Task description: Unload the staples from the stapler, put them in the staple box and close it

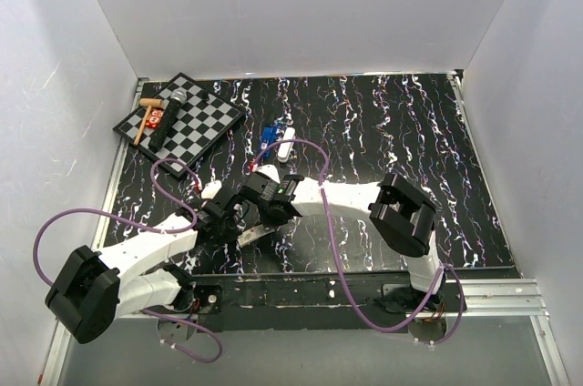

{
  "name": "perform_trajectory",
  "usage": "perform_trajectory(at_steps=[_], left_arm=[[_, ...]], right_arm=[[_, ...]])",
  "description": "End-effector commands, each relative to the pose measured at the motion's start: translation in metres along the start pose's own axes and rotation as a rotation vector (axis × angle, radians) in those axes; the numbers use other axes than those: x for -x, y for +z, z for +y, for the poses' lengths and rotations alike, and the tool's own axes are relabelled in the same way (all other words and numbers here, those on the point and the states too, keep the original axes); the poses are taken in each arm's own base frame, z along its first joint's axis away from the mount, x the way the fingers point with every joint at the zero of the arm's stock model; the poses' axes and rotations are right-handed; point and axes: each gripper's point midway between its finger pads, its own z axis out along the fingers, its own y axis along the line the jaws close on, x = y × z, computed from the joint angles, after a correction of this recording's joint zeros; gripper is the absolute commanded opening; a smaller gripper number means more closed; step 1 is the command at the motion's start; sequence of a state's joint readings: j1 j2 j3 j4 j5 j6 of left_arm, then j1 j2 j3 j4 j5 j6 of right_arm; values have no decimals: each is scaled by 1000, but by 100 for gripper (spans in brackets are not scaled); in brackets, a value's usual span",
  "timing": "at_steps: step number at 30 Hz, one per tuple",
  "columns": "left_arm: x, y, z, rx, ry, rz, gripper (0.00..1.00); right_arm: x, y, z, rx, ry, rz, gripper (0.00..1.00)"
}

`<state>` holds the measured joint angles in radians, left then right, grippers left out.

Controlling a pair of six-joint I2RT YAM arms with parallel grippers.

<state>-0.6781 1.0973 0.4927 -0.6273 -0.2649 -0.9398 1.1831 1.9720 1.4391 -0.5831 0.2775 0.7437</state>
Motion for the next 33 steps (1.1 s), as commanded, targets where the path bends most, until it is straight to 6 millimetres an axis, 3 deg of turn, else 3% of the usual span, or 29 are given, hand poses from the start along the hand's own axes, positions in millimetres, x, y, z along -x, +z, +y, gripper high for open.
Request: perform_trajectory(at_steps=[1,13,22,33], left_arm=[[3,-1,-3,-10,-7,-14,0],[6,-4,-14,-42,-7,-2,0],[-11,-9,5,-9,-18,42,0],[-24,-14,-3,-63,0,118,0]], right_arm=[[-19,-7,15,6,-80,29,1],[-21,-9,18,35,-78,25,1],[-20,-7,10,0,-51,22,1],[-18,-7,9,-6,-41,18,1]])
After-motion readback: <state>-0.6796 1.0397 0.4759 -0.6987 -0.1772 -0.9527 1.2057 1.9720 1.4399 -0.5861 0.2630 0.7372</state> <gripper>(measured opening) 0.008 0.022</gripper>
